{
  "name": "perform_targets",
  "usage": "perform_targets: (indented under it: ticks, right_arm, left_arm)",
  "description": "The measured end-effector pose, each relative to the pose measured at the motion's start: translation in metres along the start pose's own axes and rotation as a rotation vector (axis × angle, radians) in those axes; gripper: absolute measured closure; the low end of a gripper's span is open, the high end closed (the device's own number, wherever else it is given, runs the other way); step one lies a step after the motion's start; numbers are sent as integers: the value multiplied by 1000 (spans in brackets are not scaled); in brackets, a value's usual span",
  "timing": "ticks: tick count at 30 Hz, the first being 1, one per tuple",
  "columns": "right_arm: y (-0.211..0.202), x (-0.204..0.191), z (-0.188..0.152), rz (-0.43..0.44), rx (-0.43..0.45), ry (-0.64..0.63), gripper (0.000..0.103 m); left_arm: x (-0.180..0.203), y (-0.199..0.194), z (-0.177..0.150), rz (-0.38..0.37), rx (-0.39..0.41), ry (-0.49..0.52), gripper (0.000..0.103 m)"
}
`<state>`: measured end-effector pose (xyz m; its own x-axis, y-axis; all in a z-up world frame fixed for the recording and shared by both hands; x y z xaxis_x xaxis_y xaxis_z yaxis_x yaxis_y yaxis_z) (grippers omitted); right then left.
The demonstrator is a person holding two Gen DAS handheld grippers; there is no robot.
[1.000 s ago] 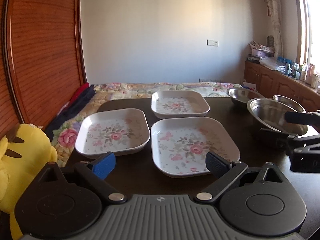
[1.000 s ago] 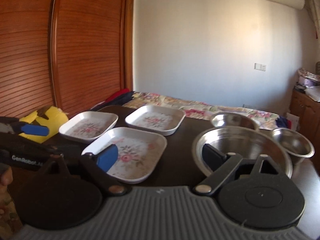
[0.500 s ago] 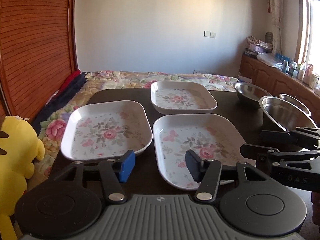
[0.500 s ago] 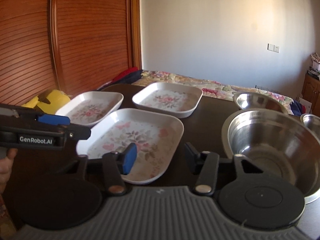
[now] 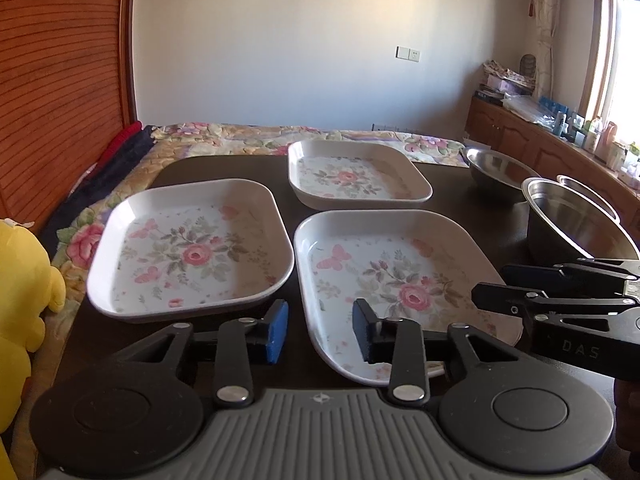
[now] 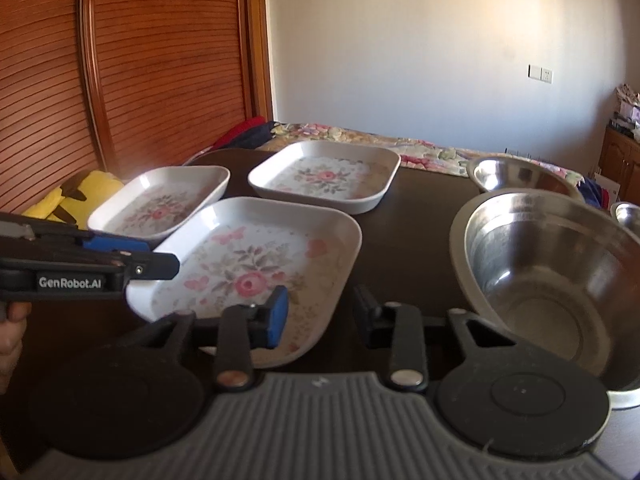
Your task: Organize plates and bowls
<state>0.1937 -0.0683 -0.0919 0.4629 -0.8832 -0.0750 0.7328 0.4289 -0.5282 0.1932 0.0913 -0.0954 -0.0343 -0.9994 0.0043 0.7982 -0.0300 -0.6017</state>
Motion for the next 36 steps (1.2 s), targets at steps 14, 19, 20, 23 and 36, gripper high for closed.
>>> perform_targets:
  ticks: [14,19,20,23,36]
  right_arm:
    - [9,8,-3,19,-16,73,83]
    - [8,10,-3,24,-9,89,87]
    - [8,11,-4,29,-9,94,88]
    - [6,12,-5,40,-9,109,89]
    - [-25,7,-15,52,35,127,88]
  left_arm:
    - [-1,9,2,-2,-19,-1,88]
    - [-3,11,0,-7,-25,-5,91]
    - [-4,11,0,-8,-28,-10,91]
    - [-3,9,-1,-12,-32,-13,92]
    - [9,-30,-14,-20,8,9,91]
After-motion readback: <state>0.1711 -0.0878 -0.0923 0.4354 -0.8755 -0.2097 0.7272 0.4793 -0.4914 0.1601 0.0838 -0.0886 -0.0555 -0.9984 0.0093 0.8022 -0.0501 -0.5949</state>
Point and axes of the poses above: each gripper's, at about its wrist camera, not at the fingertips, and y roughly the way its jaws point, x to its right, z to its top, the point moved 3 cm from there along y, roughly the way its jaws point, and after that the axes turned 7 degrees about z, right-handed, at the moved point
